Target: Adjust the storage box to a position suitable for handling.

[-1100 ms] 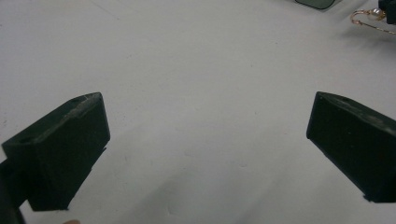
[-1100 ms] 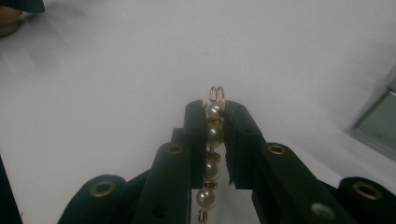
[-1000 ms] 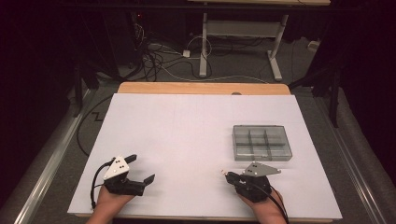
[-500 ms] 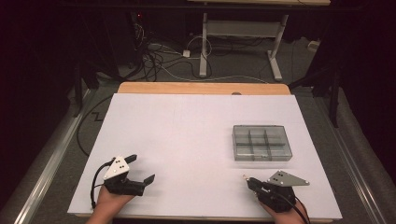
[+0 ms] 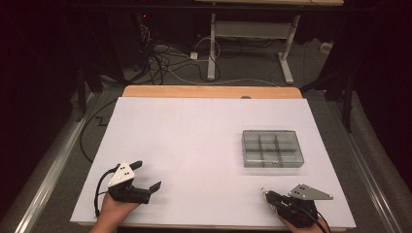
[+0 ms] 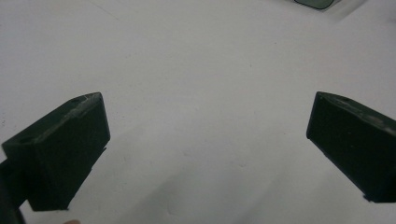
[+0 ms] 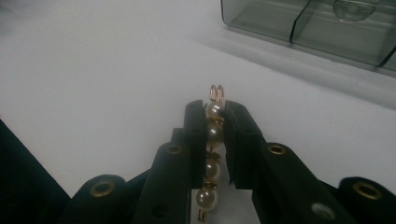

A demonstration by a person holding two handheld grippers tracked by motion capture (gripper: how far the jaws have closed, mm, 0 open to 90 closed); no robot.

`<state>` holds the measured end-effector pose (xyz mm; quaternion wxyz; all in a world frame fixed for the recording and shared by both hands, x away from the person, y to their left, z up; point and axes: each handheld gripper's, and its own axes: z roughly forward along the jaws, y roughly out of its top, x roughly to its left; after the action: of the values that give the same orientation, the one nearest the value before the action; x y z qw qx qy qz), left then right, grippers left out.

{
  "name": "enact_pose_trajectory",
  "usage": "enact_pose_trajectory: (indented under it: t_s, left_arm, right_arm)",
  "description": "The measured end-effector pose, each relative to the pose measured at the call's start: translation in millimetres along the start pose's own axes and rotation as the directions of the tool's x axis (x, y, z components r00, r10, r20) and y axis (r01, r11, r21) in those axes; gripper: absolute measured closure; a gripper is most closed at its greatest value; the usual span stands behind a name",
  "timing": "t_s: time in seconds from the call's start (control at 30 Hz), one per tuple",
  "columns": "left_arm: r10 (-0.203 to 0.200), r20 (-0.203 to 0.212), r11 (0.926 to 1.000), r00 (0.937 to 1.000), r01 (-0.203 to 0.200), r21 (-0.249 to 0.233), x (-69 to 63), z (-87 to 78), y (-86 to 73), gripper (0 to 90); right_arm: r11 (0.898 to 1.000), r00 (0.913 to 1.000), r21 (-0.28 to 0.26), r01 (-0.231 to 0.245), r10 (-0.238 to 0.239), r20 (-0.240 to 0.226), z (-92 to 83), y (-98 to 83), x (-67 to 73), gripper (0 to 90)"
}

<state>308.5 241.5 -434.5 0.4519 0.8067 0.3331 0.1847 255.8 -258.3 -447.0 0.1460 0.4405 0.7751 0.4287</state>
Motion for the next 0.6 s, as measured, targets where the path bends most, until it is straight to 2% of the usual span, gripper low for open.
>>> enact_pose_trajectory:
  t_s: [0.17,0.47,0.6]
  left_arm:
    - [0.000,0.001,1.0000,1.0000,0.000,-0.001,0.0,-0.1,0.0,0.0]
    - [0.001,0.001,1.0000,1.0000,-0.001,0.000,-0.1,0.0,0.0,0.0]
    - [0.001,0.001,1.0000,1.0000,-0.001,0.000,-0.1,0.0,0.0,0.0]
  right_arm:
    - [1.000,0.9999,0.018,-0.005,0.004,0.016,3.7,-2.2,-2.3,80.2]
    - [1.000,0.9998,0.014,-0.009,0.009,0.018,4.5,-2.9,-3.2,79.2]
    - [1.000,0.9996,0.010,-0.018,0.017,0.020,4.0,-3.0,-4.2,74.2]
